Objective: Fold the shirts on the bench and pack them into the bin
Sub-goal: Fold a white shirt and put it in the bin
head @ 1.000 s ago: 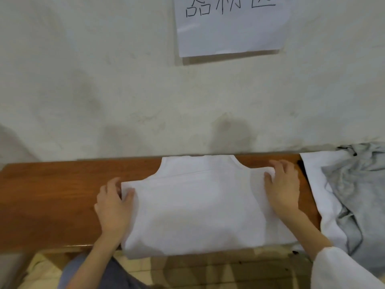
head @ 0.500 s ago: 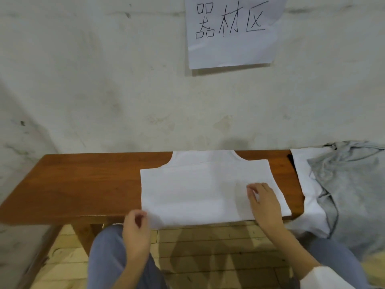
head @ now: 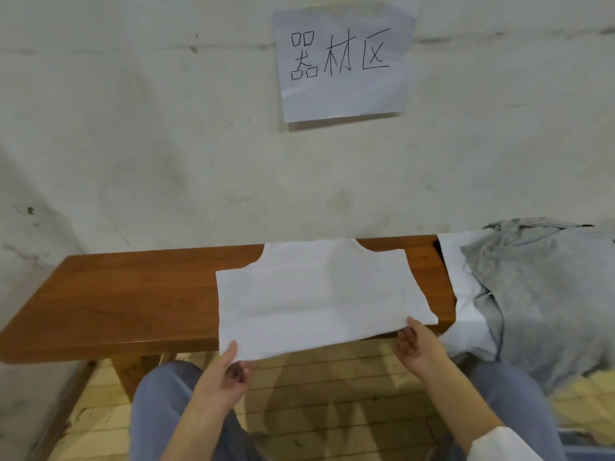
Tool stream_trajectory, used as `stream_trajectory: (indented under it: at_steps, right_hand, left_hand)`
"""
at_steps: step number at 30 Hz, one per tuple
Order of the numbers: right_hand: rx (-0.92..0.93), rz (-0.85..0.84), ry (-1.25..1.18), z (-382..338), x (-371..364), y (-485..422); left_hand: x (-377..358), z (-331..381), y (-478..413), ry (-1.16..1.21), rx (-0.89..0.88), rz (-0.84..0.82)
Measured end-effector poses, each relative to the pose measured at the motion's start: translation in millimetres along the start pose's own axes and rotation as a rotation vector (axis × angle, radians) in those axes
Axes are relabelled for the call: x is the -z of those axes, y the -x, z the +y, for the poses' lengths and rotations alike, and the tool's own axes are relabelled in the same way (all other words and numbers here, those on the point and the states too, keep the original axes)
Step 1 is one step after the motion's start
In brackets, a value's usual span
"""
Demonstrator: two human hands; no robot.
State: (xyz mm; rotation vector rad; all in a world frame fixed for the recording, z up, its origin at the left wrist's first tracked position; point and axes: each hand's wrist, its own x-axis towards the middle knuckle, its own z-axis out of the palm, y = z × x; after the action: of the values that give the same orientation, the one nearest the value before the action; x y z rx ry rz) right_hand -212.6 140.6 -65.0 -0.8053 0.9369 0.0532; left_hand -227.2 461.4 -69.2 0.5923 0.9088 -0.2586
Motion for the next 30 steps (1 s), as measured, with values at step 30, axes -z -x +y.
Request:
stream_trajectory:
  at_steps: [30]
  right_hand:
    - [0.012,0.064,-0.050,-12,21,8]
  left_hand:
    - [9,1,10,-0.106,-0.111,0.144]
